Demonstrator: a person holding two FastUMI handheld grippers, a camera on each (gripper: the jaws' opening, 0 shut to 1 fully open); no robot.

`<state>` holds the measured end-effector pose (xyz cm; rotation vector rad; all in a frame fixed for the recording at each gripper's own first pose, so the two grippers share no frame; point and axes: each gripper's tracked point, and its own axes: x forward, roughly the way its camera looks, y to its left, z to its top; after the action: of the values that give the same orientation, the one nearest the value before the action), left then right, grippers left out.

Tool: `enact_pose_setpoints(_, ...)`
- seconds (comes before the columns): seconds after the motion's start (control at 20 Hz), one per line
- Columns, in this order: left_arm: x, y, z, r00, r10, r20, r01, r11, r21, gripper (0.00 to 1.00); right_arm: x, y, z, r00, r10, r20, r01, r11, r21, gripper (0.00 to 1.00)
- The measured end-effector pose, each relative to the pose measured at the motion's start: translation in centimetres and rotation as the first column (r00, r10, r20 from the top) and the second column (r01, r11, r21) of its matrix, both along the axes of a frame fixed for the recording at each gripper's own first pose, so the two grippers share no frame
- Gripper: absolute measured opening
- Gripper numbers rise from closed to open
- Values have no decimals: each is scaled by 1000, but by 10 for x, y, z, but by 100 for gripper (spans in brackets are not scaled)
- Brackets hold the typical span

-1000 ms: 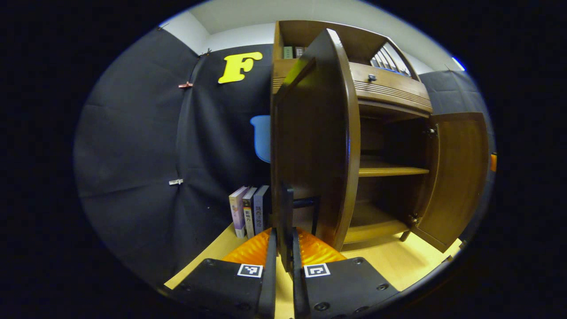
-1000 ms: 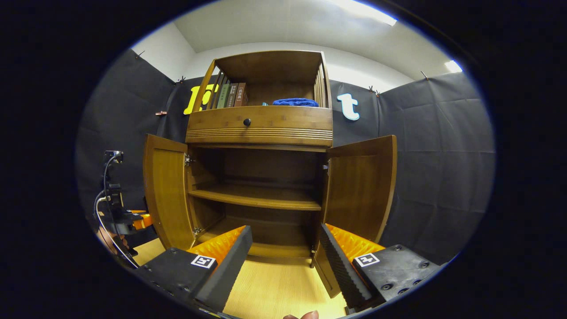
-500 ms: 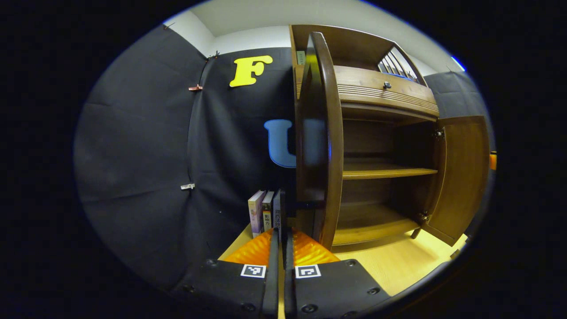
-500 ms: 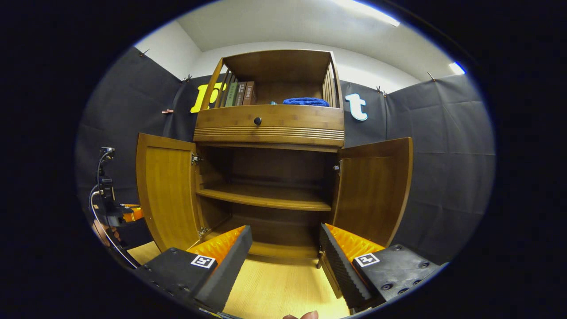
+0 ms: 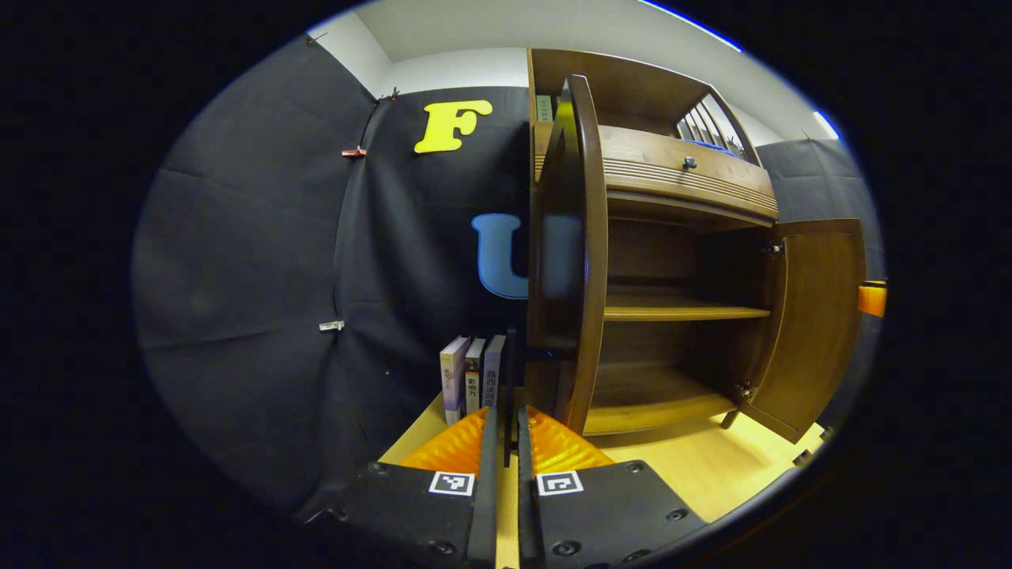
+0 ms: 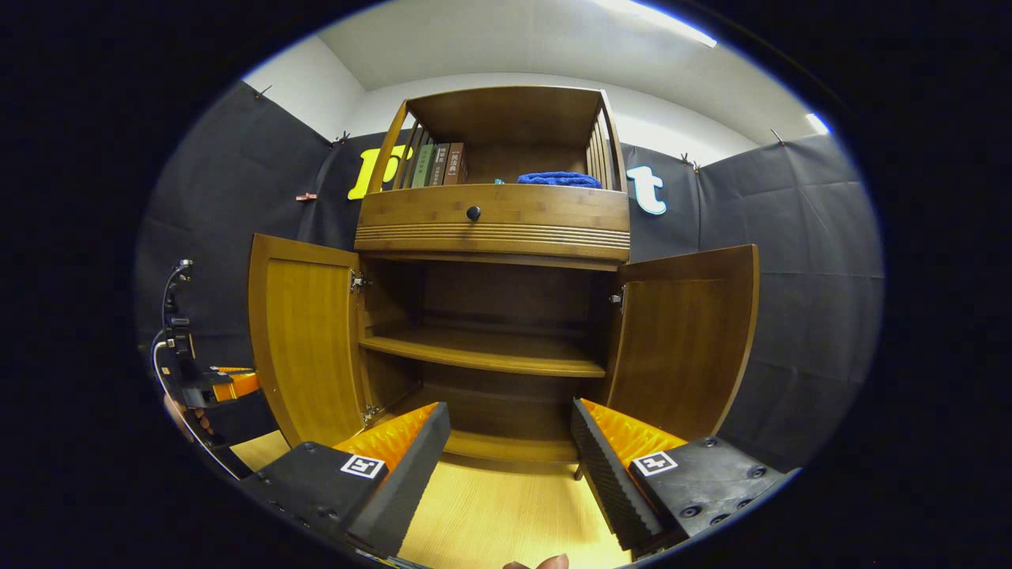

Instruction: Open the right door of the double-door shoe cabinet with the right hand, and open the left door with the left hand.

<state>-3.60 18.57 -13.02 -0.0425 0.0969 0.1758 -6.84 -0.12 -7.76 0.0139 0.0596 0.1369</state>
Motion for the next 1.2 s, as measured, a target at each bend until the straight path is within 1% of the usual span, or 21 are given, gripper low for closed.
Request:
enact_pose_setpoints(0.15,-14,-8,7,1000,-4,15,5,1000,-7,16,2,2,0,1000,-1,-7,1,1000,11,98)
enact_pose_setpoints(0.3,-27,-23,19,999,-33,39,33,999,17,31,5,2,0,1000,-2,-3,2,1000,11,98)
enact_pose_setpoints(0.45,-34,-49,34,994,-77,71,76,997,9,70,8,2,3,1000,-4,12,4,1000,4,98)
enact_pose_setpoints(0.5,-35,-56,39,994,-77,79,76,997,6,83,9,2,3,1000,-6,16,6,1000,7,98)
enact_pose_setpoints(0.55,-37,-65,42,992,-92,83,92,996,0,96,10,2,5,1000,-6,18,6,1000,13,98)
enact_pose_setpoints(0.65,-36,-86,51,989,-117,95,118,993,-7,98,15,2,8,1000,-10,23,9,1000,22,96)
enact_pose_setpoints(0.7,-35,-95,56,987,-122,105,124,992,-13,96,17,1,10,999,-13,32,13,1000,23,98)
enact_pose_setpoints(0.75,-34,-106,58,986,-133,106,136,991,-22,96,18,0,13,999,-18,42,17,1000,20,96)
enact_pose_setpoints(0.8,-33,-118,59,984,-147,102,150,988,-26,96,21,1,15,998,-18,52,18,1000,15,98)
enact_pose_setpoints(0.95,-30,-142,59,981,-169,92,171,985,-20,95,24,5,19,997,-4,71,3,1000,2,98)
enact_pose_setpoints(1.0,-28,-146,59,982,-171,83,173,985,-15,95,25,7,20,997,4,73,-4,1000,2,96)
enact_pose_setpoints(1.05,-26,-150,57,983,-171,73,172,985,-6,95,25,9,21,997,11,78,-12,1000,1,96)
enact_pose_setpoints(1.15,-25,-156,59,985,-161,65,161,987,9,96,27,13,21,997,22,77,-22,1000,-11,99)
enact_pose_setpoints(1.2,-24,-158,63,984,-160,71,160,987,15,95,27,14,24,996,25,85,-24,1000,-12,98)
